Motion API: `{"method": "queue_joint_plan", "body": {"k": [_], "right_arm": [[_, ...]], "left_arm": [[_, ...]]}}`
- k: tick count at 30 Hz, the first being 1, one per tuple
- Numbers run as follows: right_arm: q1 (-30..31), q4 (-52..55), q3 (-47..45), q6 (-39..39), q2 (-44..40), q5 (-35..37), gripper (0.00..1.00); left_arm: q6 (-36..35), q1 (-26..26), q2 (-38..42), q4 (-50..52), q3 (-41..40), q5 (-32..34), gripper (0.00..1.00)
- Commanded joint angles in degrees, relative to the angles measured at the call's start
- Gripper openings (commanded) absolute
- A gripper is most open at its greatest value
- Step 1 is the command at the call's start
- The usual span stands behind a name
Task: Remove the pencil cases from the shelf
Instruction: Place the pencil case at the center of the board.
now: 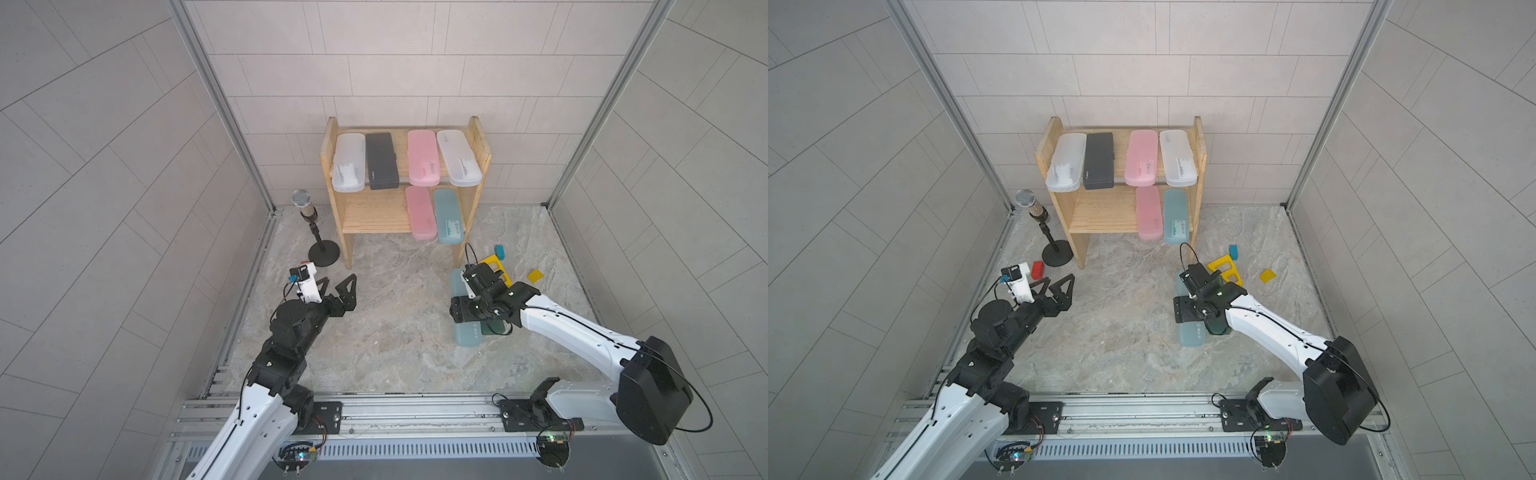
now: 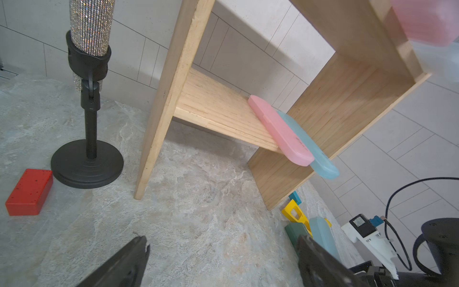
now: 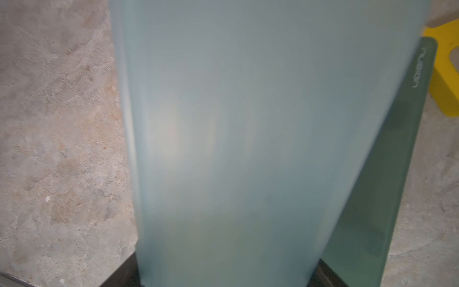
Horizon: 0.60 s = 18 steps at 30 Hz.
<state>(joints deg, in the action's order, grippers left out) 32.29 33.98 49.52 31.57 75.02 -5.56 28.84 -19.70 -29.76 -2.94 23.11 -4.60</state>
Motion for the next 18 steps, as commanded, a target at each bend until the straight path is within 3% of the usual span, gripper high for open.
{"method": "queue_joint_plan", "body": {"k": [1, 18], "right_arm": [[-1.35, 1.1, 2.16, -2.42, 2.24, -1.94, 0.64], [-3.89, -0.09, 6.24, -2.89, 12.65, -3.31, 0.66]], "left_arm": [[-2.12, -0.25, -0.3, 0.43, 1.19, 1.02, 1.0], [-1.89, -0.25, -1.22, 2.02, 0.52, 1.69, 1.0]]}}
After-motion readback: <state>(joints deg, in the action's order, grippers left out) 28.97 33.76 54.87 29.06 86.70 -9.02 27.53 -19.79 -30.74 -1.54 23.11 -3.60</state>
